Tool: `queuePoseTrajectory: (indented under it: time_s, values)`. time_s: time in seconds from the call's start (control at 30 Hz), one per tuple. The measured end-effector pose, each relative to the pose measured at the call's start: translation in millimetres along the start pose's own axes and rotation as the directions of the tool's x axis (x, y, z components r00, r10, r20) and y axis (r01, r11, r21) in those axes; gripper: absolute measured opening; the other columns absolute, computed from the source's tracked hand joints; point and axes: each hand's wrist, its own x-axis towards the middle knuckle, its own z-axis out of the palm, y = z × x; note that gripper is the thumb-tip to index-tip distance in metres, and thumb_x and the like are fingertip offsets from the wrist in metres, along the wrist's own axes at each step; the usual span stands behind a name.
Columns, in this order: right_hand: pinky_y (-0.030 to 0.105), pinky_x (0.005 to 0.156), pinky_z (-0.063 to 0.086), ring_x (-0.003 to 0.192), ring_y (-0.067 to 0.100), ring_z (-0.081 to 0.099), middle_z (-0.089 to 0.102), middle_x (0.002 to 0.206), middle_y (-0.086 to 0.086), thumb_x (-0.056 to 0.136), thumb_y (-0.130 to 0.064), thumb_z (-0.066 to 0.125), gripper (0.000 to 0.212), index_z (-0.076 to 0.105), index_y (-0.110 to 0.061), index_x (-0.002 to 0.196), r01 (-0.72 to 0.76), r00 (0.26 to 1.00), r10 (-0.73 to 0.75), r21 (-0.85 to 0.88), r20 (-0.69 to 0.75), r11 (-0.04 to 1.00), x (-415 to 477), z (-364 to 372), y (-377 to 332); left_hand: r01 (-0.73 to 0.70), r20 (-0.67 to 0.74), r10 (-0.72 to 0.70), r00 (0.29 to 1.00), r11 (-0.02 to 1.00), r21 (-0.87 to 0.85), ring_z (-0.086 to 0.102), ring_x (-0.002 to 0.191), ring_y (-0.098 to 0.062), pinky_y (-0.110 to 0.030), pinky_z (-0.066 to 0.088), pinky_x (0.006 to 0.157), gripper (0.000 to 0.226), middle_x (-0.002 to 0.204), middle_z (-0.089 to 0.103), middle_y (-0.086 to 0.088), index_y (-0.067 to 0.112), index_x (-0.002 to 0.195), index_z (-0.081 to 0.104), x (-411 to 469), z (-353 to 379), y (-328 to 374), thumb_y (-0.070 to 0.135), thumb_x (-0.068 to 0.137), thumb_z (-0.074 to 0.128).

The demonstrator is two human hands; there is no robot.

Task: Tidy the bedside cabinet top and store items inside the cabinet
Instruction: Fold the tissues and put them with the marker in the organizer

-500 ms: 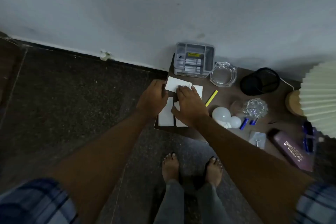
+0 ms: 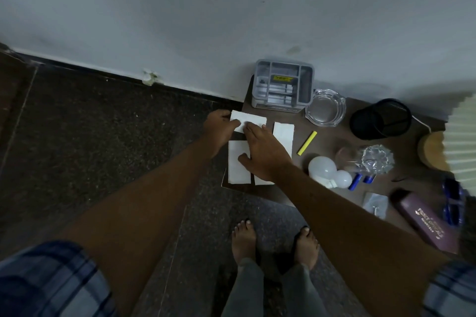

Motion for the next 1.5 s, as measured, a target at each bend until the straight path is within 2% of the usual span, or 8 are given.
queuePoseTrajectory:
  time_s: [0.13, 0.33, 0.67, 0.83, 1.0, 1.13, 1.27, 1.5]
  values:
    - [0.041, 0.124, 0.016, 0.155, 0.032, 0.012, 0.019, 0.167, 0.007, 0.097, -0.044, 0.055, 0.079, 0.022, -0.010, 0.159, -0.013, 1.000, 0.013, 0.050, 0.009, 0.999, 2.9, -3.6, -3.3, 0.101, 0.036, -0.097, 0.995, 0.988, -0.113, 0.071, 0.101, -0.028, -0.044, 0.061, 0.089, 0.041, 0.124, 0.068, -0.020, 0.000, 0.128, 0.064, 3.8, -3.4, 2.3, 0.001, 0.088, 0.072]
    - [0.037, 0.124, 0.018, 0.152, 0.026, 0.023, 0.027, 0.164, 0.008, 0.097, -0.039, 0.057, 0.073, 0.028, -0.009, 0.157, 0.009, 1.000, -0.010, 0.117, 0.002, 0.993, 6.2, -9.6, 1.6, 0.086, 0.042, -0.080, 0.996, 0.983, -0.159, 0.070, 0.107, -0.031, -0.040, 0.061, 0.090, 0.043, 0.128, 0.065, -0.023, -0.004, 0.129, 0.062, 2.5, -6.3, 0.1, -0.002, 0.087, 0.072]
    - [0.028, 0.103, 0.043, 0.129, 0.020, 0.050, 0.052, 0.143, 0.006, 0.098, -0.028, 0.061, 0.052, 0.046, -0.013, 0.145, -0.070, 0.938, 0.213, 0.454, -0.274, 0.888, -18.4, -27.6, 13.8, 0.091, 0.056, -0.078, 0.995, 0.956, -0.278, 0.071, 0.105, -0.027, -0.035, 0.062, 0.088, 0.037, 0.124, 0.067, -0.019, -0.004, 0.125, 0.064, -17.3, -15.8, 0.9, 0.001, 0.089, 0.071]
    - [0.036, 0.091, 0.057, 0.106, 0.014, 0.063, 0.062, 0.115, -0.007, 0.093, -0.027, 0.071, 0.040, 0.059, -0.012, 0.128, -0.141, 0.836, 0.508, 0.814, -0.206, 0.563, -30.0, -41.0, 9.8, 0.141, 0.119, -0.102, 0.988, 0.906, -0.399, 0.074, 0.098, -0.027, -0.038, 0.062, 0.087, 0.033, 0.118, 0.068, -0.020, -0.003, 0.121, 0.064, -34.3, -15.2, 4.3, 0.000, 0.089, 0.071]
    - [0.035, 0.081, 0.061, 0.084, 0.024, 0.072, 0.074, 0.100, 0.018, 0.090, -0.021, 0.075, 0.032, 0.068, -0.003, 0.116, -0.068, 0.820, 0.572, 0.993, 0.001, 0.096, -38.6, -53.8, 10.6, 0.172, 0.161, -0.098, 0.982, 0.813, -0.557, 0.073, 0.100, -0.030, -0.037, 0.061, 0.088, 0.032, 0.117, 0.068, -0.022, -0.005, 0.118, 0.065, -53.3, -5.0, 15.8, -0.003, 0.087, 0.072]
    - [0.037, 0.082, 0.060, 0.079, 0.023, 0.070, 0.074, 0.093, 0.022, 0.090, -0.012, 0.074, 0.023, 0.068, 0.005, 0.106, 0.021, 0.822, 0.570, 0.999, 0.005, -0.039, -44.9, -68.5, 6.8, 0.205, 0.215, -0.084, 0.973, 0.742, -0.639, 0.073, 0.103, -0.032, -0.036, 0.061, 0.086, 0.031, 0.118, 0.069, -0.023, -0.007, 0.116, 0.064, -71.1, 8.8, 31.3, -0.004, 0.086, 0.072]
    - [0.034, 0.077, 0.061, 0.071, 0.020, 0.068, 0.071, 0.080, 0.013, 0.092, -0.010, 0.072, 0.012, 0.067, 0.000, 0.088, 0.043, 0.817, 0.573, 0.999, -0.054, 0.033, -49.9, -79.5, 15.5, 0.248, 0.301, -0.055, 0.952, 0.715, -0.654, 0.075, 0.099, -0.032, -0.038, 0.062, 0.085, 0.030, 0.117, 0.070, -0.023, -0.005, 0.117, 0.064, -83.8, 24.0, 40.6, -0.004, 0.088, 0.070]
    - [0.023, 0.066, 0.060, 0.077, 0.017, 0.072, 0.072, 0.089, 0.014, 0.095, -0.016, 0.069, 0.027, 0.064, 0.010, 0.094, -0.017, 0.871, 0.412, 0.820, -0.269, 0.572, -50.0, -115.3, 34.9, -0.052, 0.179, 0.111, 0.978, 0.950, -0.307, 0.074, 0.099, -0.019, -0.028, 0.062, 0.077, 0.031, 0.114, 0.074, -0.007, 0.009, 0.116, 0.070, -78.2, 21.2, 69.8, 0.018, 0.088, 0.076]
